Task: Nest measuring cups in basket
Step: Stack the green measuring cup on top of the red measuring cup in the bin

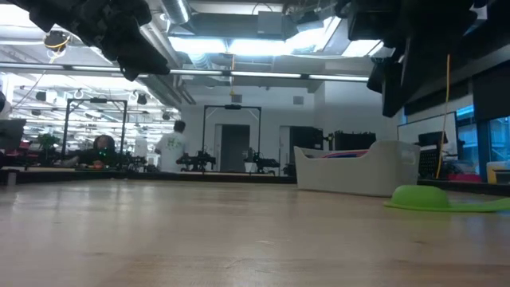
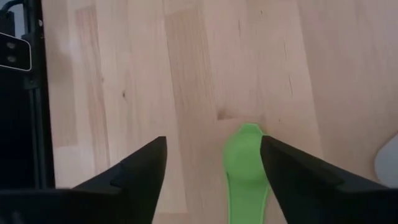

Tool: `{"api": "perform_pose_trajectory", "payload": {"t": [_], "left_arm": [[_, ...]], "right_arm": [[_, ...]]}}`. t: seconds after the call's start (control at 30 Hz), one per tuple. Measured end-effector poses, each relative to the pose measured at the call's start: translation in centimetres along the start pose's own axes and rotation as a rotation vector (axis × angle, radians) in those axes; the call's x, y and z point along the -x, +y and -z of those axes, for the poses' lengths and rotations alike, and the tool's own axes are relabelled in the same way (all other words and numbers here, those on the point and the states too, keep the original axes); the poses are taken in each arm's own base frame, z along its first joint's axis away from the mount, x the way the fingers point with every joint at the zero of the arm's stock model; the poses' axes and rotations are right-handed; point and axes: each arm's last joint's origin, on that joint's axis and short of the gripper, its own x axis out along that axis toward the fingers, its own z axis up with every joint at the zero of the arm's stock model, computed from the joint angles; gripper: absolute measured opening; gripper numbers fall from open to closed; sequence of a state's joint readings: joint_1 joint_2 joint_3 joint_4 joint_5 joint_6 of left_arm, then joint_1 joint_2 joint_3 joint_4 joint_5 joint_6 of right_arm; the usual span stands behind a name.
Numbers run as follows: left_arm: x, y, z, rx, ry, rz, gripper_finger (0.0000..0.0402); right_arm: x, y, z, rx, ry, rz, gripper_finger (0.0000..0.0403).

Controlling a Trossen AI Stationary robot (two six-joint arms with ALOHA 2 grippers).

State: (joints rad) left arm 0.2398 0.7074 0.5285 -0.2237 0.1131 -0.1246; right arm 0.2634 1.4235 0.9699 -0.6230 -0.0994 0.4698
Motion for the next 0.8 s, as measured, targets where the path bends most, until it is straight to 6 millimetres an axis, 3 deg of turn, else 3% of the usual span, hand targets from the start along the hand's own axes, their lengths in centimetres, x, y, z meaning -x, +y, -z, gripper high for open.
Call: {"api": "perform_pose_trajectory", "payload": {"t": [0.13,0.4,0.8], "left_arm": [[0.0,0.0,0.0,0.0,0.0,0.0,0.0117],[0.0,0.0,0.0,0.0,0.0,0.0,0.0117],[0.0,0.0,0.0,0.0,0.001,0.0,0.0117]], "right_arm": [[0.0,0.0,0.0,0.0,-0.001,-0.001,0.0287],[-0.1,0.4,0.0,0.044,-0.024,0.0,0.0285],[-3.0,-0.1,0.5,0.08,0.058,0.16,0.0284]]}}
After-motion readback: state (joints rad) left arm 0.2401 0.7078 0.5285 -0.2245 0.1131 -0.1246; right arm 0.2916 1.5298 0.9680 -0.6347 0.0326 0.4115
